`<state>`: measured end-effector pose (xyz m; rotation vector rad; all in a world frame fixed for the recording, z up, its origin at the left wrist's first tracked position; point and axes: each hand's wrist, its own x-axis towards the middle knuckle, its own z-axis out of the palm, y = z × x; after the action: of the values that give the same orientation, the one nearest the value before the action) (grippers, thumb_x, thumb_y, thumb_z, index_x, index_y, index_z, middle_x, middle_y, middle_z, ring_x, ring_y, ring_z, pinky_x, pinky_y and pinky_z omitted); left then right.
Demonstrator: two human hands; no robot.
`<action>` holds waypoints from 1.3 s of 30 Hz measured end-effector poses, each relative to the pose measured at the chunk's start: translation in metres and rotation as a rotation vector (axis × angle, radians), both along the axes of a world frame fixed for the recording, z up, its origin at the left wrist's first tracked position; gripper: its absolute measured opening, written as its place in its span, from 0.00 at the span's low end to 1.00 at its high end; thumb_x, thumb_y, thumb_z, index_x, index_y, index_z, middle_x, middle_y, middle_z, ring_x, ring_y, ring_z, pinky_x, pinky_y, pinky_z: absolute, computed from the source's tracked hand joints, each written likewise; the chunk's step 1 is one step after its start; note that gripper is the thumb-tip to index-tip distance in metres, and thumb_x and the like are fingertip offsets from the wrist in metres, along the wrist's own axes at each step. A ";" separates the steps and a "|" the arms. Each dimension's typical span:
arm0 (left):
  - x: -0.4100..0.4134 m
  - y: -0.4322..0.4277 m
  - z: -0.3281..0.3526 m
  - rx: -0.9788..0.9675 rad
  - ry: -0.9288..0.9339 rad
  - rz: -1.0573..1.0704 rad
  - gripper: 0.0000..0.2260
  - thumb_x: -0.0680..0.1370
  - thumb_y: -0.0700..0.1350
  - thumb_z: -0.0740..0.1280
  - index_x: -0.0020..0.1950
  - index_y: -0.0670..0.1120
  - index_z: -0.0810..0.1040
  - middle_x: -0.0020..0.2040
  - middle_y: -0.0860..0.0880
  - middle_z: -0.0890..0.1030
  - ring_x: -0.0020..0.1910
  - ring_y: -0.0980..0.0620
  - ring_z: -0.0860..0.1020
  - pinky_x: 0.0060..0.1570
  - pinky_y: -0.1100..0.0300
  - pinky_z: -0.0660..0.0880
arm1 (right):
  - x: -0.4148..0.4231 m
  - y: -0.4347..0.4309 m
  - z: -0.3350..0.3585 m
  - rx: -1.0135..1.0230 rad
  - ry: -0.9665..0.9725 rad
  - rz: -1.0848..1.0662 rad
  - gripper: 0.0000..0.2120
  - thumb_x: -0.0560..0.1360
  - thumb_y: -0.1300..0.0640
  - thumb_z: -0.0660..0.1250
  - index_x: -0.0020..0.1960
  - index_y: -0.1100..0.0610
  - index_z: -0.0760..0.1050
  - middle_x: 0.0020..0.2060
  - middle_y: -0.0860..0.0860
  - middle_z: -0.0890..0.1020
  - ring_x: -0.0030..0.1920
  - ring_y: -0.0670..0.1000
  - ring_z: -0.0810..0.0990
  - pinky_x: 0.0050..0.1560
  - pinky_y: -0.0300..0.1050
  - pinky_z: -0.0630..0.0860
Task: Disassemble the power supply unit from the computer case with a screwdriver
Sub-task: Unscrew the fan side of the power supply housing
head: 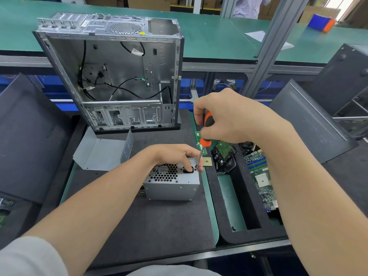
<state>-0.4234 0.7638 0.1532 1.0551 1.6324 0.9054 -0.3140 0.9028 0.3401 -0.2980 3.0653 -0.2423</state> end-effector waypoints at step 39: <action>0.056 -0.226 -0.091 -0.214 0.598 1.343 0.09 0.73 0.51 0.79 0.41 0.58 0.79 0.41 0.58 0.81 0.43 0.62 0.78 0.38 0.65 0.69 | -0.086 -0.148 -0.082 -0.015 0.114 0.313 0.13 0.69 0.65 0.67 0.51 0.55 0.69 0.43 0.53 0.76 0.44 0.60 0.77 0.38 0.55 0.79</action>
<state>-0.3672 0.5380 0.0626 -0.1144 2.9263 1.2136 -0.4005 0.7552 0.2585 -0.8080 3.0664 -0.2385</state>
